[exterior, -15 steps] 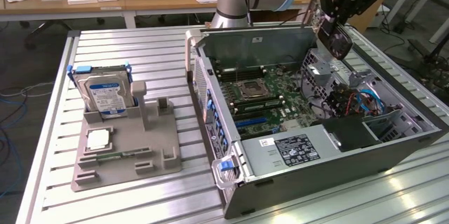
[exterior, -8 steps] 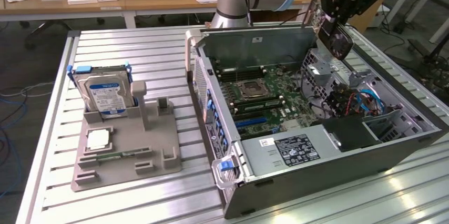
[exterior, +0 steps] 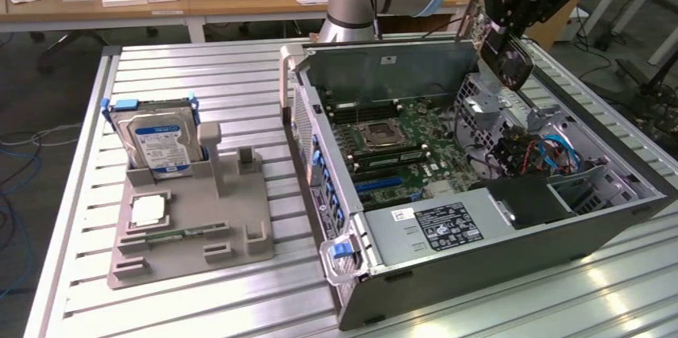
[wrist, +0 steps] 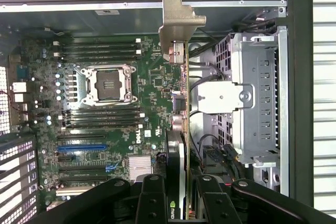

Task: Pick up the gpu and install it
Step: 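Insert the gpu into the slot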

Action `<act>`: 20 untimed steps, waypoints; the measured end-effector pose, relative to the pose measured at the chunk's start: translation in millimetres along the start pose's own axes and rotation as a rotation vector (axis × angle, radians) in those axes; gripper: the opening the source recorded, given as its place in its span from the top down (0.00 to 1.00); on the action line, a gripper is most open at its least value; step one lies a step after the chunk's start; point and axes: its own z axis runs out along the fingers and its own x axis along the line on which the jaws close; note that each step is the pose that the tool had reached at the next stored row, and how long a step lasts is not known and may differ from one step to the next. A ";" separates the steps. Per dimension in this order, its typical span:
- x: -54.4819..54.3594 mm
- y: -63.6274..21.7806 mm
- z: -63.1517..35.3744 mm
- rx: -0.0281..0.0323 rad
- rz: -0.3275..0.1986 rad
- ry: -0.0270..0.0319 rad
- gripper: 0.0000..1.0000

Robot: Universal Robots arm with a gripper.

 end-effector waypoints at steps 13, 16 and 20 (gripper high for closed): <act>0.0 0.0 0.5 -0.0038 -0.165 0.0070 0.73; 0.0 0.0 0.6 -0.0050 -0.218 0.0092 0.73; 0.0 0.0 0.9 -0.0066 -0.282 0.0119 0.73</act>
